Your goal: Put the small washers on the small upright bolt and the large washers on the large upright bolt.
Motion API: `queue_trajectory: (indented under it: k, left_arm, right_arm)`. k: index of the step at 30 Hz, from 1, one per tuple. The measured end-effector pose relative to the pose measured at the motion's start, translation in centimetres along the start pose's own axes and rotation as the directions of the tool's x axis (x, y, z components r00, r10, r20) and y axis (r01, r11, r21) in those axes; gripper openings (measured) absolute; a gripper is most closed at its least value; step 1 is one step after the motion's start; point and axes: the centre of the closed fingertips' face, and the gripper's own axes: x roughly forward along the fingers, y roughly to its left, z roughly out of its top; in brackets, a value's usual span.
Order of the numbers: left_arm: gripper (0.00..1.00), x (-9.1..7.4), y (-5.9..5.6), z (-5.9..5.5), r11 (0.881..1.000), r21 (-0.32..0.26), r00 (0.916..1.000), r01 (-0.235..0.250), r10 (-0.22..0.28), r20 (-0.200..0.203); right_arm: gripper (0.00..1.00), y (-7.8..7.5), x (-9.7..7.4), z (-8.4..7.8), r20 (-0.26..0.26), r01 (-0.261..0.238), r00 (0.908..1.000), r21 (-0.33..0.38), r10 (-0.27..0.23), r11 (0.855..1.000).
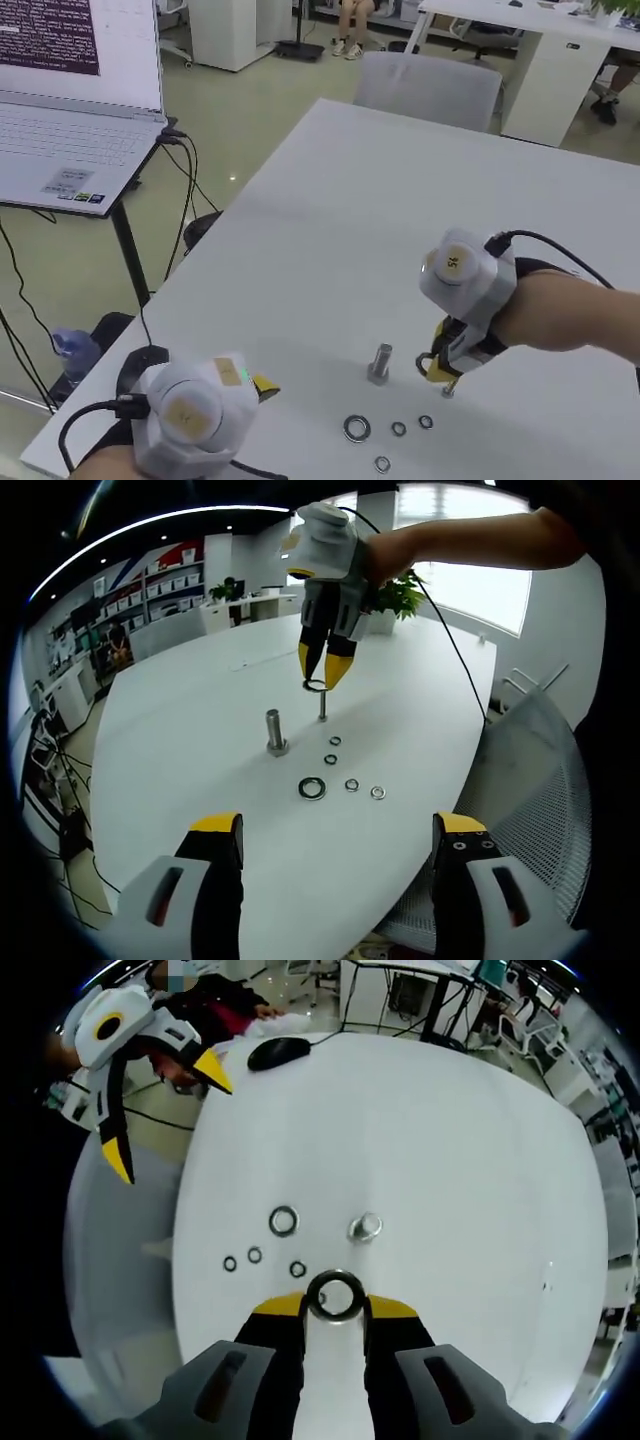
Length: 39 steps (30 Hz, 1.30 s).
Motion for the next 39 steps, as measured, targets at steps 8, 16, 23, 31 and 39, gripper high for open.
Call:
queue_trajectory:
  k: [8, 16, 23, 31, 39]
  left_arm:
    - [0.86, 0.5, 0.4, 0.0, 1.0, -0.005, 1.0, -0.001, 0.001, 0.003]
    - [0.93, 0.8, 0.5, -0.6, 1.0, -0.016, 0.9999, 0.004, -0.004, -0.013]
    - [0.98, 1.0, 0.6, -0.8, 1.0, -0.018, 0.9999, 0.005, -0.005, -0.014]
    - [0.99, 1.3, 0.6, -1.1, 1.0, -0.02, 0.9996, 0.013, -0.013, -0.026]
    - [0.99, 1.3, 0.8, -1.1, 1.0, -0.02, 0.9996, 0.013, -0.014, -0.024]
  right_arm:
    - [0.21, -1.6, 0.4, 1.4, 0.012, 0.009, 0.9999, -0.006, -0.009, 1.0]
    - [0.21, -2.4, 1.3, 2.5, 0.011, 0.012, 0.9999, -0.017, -0.012, 1.0]
    - [0.21, -2.7, 2.4, 3.3, 0.0, 0.008, 1.0, -0.027, -0.008, 1.0]
    - [0.21, -2.9, 3.3, 3.6, -0.01, -0.006, 0.9999, -0.031, 0.005, 0.999]
    - [0.21, -3.0, 4.1, 3.8, -0.02, -0.012, 0.9997, -0.036, 0.011, 0.999]
